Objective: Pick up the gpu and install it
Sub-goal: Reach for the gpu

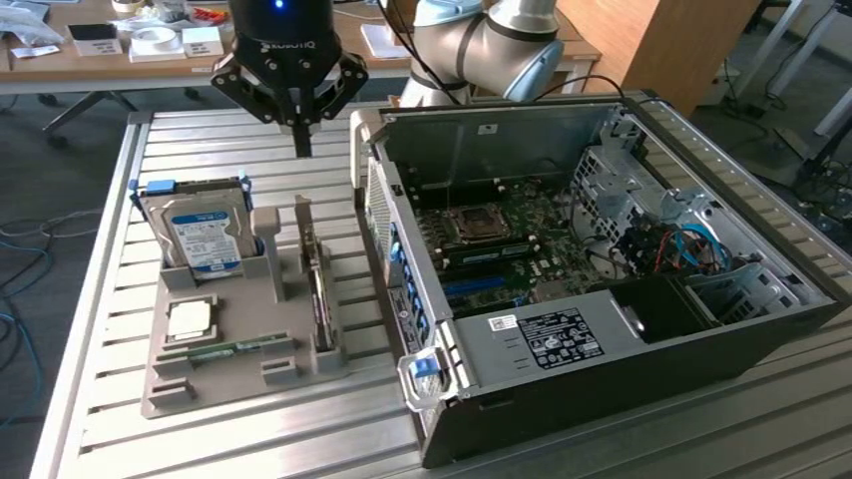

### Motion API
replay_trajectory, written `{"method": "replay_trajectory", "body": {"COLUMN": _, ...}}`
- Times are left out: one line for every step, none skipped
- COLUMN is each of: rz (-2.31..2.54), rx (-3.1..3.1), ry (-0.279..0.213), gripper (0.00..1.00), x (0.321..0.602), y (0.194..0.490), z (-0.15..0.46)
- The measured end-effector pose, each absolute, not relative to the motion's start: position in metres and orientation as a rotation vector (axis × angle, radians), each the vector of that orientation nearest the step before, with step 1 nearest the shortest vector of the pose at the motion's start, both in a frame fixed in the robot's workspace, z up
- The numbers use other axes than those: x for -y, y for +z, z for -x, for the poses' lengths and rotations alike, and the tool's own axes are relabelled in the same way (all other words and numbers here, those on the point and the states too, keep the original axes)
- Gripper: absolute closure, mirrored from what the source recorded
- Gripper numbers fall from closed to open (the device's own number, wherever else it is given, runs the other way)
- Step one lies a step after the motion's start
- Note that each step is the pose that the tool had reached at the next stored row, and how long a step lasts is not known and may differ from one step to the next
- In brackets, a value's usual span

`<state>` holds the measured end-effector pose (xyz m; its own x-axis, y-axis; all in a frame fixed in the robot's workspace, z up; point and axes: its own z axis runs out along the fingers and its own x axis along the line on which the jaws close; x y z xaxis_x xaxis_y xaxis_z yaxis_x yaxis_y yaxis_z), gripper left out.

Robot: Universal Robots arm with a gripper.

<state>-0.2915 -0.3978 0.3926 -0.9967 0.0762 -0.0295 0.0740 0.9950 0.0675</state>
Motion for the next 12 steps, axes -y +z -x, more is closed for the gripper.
{"method": "replay_trajectory", "body": {"rz": -0.117, "rx": -3.105, "ry": 0.104, "gripper": 0.89, "x": 0.398, "y": 0.392, "z": 0.291}}
{"method": "replay_trajectory", "body": {"rz": -0.117, "rx": -3.106, "ry": 0.103, "gripper": 0.89, "x": 0.399, "y": 0.392, "z": 0.291}}
{"method": "replay_trajectory", "body": {"rz": -0.117, "rx": -3.106, "ry": 0.104, "gripper": 0.89, "x": 0.399, "y": 0.392, "z": 0.292}}
{"method": "replay_trajectory", "body": {"rz": -0.117, "rx": -3.106, "ry": 0.103, "gripper": 0.89, "x": 0.4, "y": 0.392, "z": 0.292}}
{"method": "replay_trajectory", "body": {"rz": -0.117, "rx": -3.106, "ry": 0.104, "gripper": 0.89, "x": 0.401, "y": 0.392, "z": 0.292}}
{"method": "replay_trajectory", "body": {"rz": -0.117, "rx": -3.106, "ry": 0.103, "gripper": 0.89, "x": 0.402, "y": 0.392, "z": 0.292}}
{"method": "replay_trajectory", "body": {"rz": -0.117, "rx": -3.106, "ry": 0.103, "gripper": 0.89, "x": 0.404, "y": 0.392, "z": 0.292}}
{"method": "replay_trajectory", "body": {"rz": -0.117, "rx": -3.106, "ry": 0.103, "gripper": 0.89, "x": 0.405, "y": 0.392, "z": 0.292}}
{"method": "replay_trajectory", "body": {"rz": -0.117, "rx": -3.106, "ry": 0.104, "gripper": 0.89, "x": 0.407, "y": 0.392, "z": 0.292}}
{"method": "replay_trajectory", "body": {"rz": -0.117, "rx": -3.106, "ry": 0.103, "gripper": 0.89, "x": 0.408, "y": 0.392, "z": 0.292}}
{"method": "replay_trajectory", "body": {"rz": -0.117, "rx": -3.106, "ry": 0.104, "gripper": 0.89, "x": 0.41, "y": 0.392, "z": 0.292}}
{"method": "replay_trajectory", "body": {"rz": -0.117, "rx": -3.106, "ry": 0.103, "gripper": 0.89, "x": 0.412, "y": 0.392, "z": 0.292}}
